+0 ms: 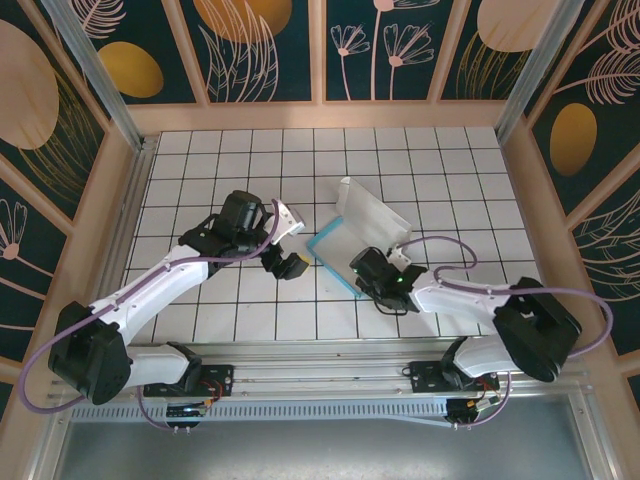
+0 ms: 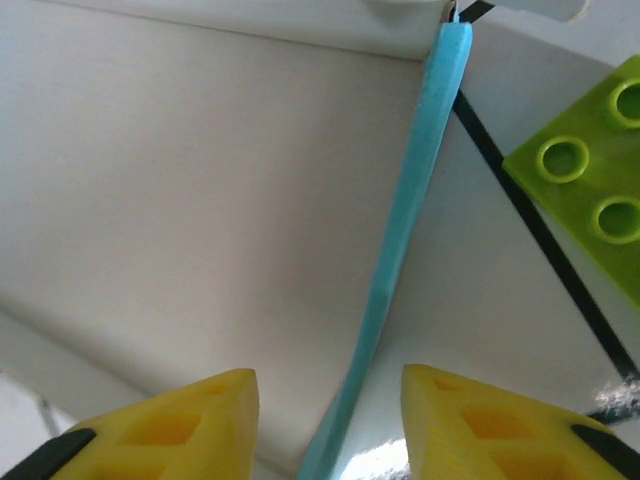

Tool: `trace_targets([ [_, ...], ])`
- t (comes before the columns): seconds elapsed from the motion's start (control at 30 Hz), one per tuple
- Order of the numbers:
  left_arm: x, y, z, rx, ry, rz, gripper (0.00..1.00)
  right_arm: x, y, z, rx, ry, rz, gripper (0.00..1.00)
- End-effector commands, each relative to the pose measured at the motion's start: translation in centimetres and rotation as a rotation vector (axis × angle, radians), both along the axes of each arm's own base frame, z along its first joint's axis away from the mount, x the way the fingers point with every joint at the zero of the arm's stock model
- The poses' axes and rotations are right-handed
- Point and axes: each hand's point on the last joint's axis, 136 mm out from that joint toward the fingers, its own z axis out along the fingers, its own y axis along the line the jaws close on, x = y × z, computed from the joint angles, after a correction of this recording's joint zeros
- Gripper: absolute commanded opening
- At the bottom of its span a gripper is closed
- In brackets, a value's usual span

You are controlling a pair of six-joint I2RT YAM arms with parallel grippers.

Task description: Fold the paper box

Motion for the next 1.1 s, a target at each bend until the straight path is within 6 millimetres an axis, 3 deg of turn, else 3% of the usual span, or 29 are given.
trace_targets([
  [0.0,0.0,-0.1,0.8,-0.024,-0.030,0.002,0.99,2.0,-0.7,0.3,-0.075,-0.085,-0.033,0.34],
  [0.1,0.2,-0.1,1.3,-0.056,-0.049,0.024,0.99,3.2,-0.6,0.1,-0.126,-0.102,-0.011,0.20],
  [0.2,0.5,-0.1,2.4,-0.112,-0.074,0.065,0.99,4.5,-0.7,0.2,-0.199,-0.109,0.032,0.13],
  [0.33,2.8,1.6,3.6,-0.205,-0.122,0.301,0.99,8.0,-0.4,0.3,-0.274,-0.138,0.150,0.10],
  [0.47,4.6,3.6,4.4,-0.274,-0.111,0.519,0.99,12.6,1.4,1.5,-0.318,-0.186,0.271,0.10],
  [0.7,7.2,6.1,3.4,-0.269,0.014,0.803,0.99,18.4,5.3,2.0,-0.293,-0.218,0.429,0.12],
  [0.83,8.4,6.9,3.1,-0.265,0.112,0.889,0.99,19.6,6.3,1.7,-0.279,-0.208,0.447,0.15],
  [1.07,8.5,6.3,2.5,-0.308,0.142,0.869,0.99,19.2,6.4,0.9,-0.245,-0.192,0.442,0.24],
])
